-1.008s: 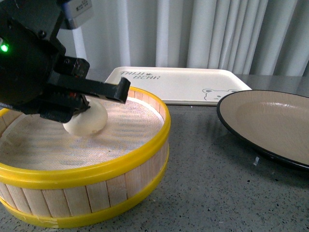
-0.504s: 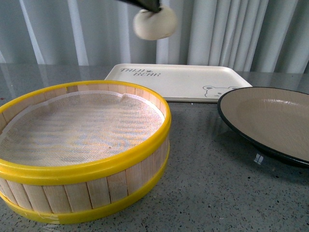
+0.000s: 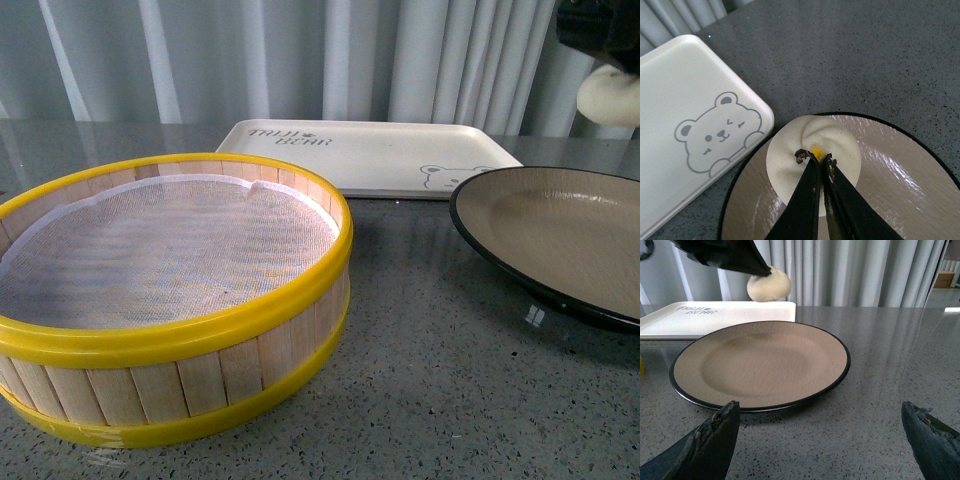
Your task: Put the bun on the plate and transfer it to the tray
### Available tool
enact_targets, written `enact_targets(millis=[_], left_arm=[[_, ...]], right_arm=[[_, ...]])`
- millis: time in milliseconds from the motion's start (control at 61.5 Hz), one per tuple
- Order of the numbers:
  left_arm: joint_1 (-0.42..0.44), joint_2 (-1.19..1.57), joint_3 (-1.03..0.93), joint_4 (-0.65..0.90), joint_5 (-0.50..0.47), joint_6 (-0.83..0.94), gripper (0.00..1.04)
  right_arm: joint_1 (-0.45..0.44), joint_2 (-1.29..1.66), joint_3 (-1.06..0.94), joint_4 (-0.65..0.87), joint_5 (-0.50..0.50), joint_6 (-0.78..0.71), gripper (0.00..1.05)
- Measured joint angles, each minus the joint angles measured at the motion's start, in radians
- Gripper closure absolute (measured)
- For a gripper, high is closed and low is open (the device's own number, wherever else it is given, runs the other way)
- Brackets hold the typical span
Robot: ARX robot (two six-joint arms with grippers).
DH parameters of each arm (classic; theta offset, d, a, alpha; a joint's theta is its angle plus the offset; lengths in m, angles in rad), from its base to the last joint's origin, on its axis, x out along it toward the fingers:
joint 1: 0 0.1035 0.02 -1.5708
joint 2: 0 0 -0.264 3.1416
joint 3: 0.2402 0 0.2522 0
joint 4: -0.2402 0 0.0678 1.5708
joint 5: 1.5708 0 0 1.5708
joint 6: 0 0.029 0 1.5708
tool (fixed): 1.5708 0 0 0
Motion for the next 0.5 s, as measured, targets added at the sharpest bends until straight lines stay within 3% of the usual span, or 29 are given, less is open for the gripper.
enact_targets(millis=[228,504], left_arm=[[0.003,0.06,0.059,-0.07,0.002,0.031,1.01],[0.01,0.019,-0.067,-0.091,0.031,0.027,1.01]], right_arm=[[0.0,0.0,0.0,0.0,0.0,0.0,0.09],[0.0,0.0,0.0,0.0,0.0,0.0,0.09]])
